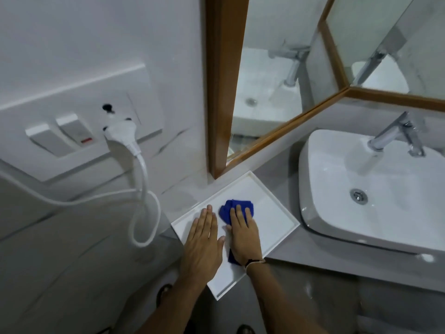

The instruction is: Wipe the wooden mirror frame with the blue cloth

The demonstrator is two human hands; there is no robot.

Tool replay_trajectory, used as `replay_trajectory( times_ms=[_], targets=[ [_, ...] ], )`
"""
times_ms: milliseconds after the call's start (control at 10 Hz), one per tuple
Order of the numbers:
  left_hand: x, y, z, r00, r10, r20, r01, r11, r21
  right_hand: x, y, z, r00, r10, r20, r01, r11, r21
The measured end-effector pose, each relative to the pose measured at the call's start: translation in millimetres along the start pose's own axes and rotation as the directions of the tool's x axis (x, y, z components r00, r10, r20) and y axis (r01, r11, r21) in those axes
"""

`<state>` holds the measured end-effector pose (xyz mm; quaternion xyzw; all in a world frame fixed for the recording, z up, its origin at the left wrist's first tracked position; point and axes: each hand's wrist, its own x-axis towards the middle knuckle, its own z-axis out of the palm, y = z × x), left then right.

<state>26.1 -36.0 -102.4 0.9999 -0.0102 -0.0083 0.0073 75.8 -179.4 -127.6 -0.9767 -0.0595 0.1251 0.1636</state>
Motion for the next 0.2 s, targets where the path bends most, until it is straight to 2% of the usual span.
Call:
replay_trajectory(
  times_ms=[100,200],
  targets=[
    [-8.3,-6.4,17.3,0.99,-0.009,0.139,0.006,1.0,0.024,-4.6,-0.8,6.1,0.998,-0.005,0.07,0.004,1.0,0.009],
    [-10.2,-7.5,25.1,0.986,-0.001,0.165,-0.003,1.0,0.02,-11.4,-3.2,-1.4,0.997,-0.005,0.082,0.002,0.999,0.042]
  ],
)
